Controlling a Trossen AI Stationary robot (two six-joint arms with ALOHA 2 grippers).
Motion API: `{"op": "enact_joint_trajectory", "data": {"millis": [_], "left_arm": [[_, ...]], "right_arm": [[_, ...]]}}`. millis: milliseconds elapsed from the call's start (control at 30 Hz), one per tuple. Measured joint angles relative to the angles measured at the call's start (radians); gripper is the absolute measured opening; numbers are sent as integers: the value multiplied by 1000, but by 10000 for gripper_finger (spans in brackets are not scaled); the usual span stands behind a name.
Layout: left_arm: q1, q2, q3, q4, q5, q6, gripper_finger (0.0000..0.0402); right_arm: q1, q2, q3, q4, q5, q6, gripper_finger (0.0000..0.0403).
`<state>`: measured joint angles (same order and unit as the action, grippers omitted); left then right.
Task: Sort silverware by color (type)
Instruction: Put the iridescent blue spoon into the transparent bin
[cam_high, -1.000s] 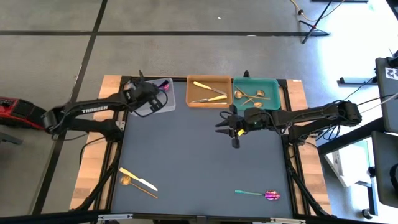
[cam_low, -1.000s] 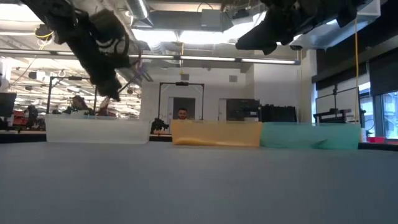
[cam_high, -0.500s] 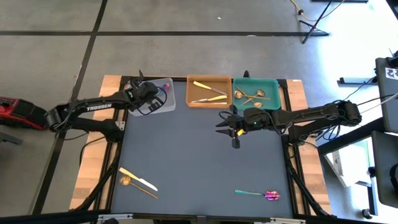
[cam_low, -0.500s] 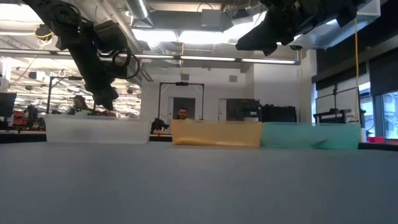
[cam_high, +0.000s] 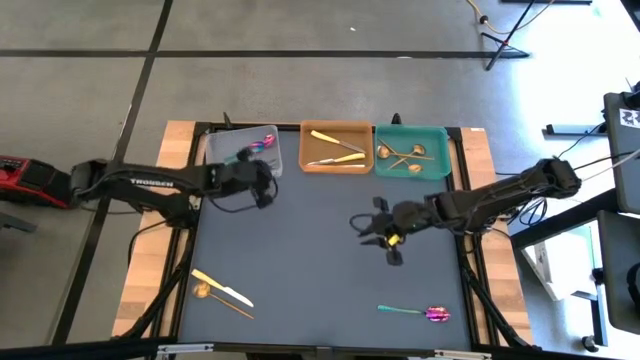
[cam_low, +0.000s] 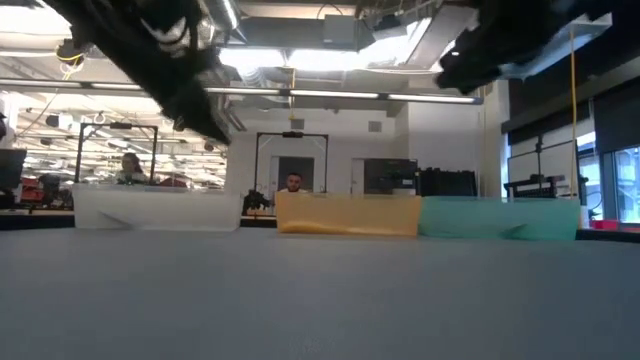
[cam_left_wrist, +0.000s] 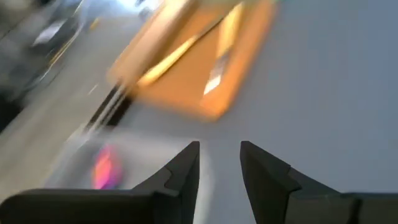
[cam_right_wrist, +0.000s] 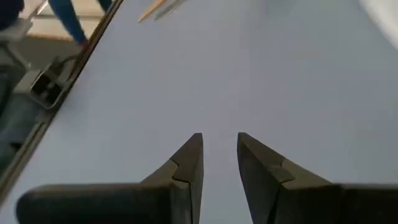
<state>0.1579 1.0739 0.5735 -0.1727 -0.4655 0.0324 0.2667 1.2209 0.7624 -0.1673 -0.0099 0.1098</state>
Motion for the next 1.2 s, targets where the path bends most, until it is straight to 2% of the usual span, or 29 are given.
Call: {"op": "enact_joint_trajectory", "data": {"millis": [233,400,533,733,900,1000,1200], "left_arm": [[-297,83,0,343,23,27,111],[-457,171,0,526,24,21,111],[-543,243,0,622,23,-14,112],[-607,333,0,692,-1,-99,112],[-639,384,0,743,-18,-184,112],[-662,413,0,776,-34,-190,112],[-691,432,0,797,-73,-207,111]], "right_arm": [[234,0,74,-196,137,245,89],[430,7,96,-182,236,395,89],[569,58,96,-176,292,547,89],[673,162,96,-128,293,812,109],[720,251,96,-159,239,978,168],[740,305,96,-199,167,1052,198],[780,398,95,-288,126,1148,202]]}}
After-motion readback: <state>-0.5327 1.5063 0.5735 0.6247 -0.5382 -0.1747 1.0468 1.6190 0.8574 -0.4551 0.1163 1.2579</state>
